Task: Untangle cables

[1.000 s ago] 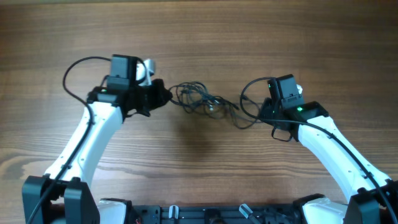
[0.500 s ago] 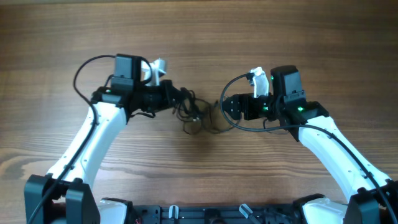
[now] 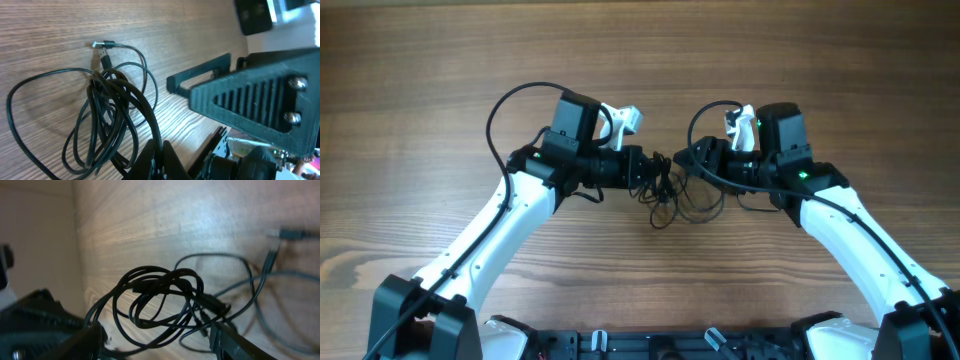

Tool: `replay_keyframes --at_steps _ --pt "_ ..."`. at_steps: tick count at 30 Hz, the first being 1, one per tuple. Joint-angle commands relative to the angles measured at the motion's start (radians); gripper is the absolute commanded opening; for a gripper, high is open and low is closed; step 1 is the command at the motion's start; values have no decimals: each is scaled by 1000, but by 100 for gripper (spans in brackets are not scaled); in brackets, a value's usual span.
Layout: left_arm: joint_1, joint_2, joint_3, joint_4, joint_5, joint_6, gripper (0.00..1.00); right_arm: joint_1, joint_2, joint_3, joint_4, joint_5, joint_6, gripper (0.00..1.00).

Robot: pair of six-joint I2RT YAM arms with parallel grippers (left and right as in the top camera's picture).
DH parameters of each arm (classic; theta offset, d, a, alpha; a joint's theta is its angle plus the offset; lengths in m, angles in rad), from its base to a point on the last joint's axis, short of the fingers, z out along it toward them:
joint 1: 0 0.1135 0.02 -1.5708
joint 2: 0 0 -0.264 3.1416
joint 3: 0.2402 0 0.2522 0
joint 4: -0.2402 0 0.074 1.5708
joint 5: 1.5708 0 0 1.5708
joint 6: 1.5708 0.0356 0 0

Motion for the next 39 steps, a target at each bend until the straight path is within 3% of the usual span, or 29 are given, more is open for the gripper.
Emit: replay_keyframes --at_steps 1,6,11,15,18,23,27,30,34,39 --pt "-34 -15 8 7 19 24 4 26 9 -2 -39 2 190 66" --pt "-60 -15 8 25 20 24 4 49 9 -2 -46 5 243 65" --pt "-69 -15 8 67 89 24 4 65 10 -2 -45 48 296 57" --pt "-69 -15 8 135 211 20 4 66 10 -2 -34 61 296 38" --pt "-69 -15 8 163 284 19 4 66 10 -2 -26 74 296 32" --pt "-69 -15 8 160 288 20 4 66 10 -2 -15 74 296 9" --pt "-69 -15 8 137 180 20 4 66 10 -2 -20 75 291 4" --pt "-69 -15 8 60 -38 20 4 66 10 -2 -50 105 251 4" --pt "-55 -15 8 -67 -280 20 4 66 10 -2 -171 338 196 4" --pt "-16 -15 8 -162 -383 20 4 54 10 -2 -245 533 128 4"
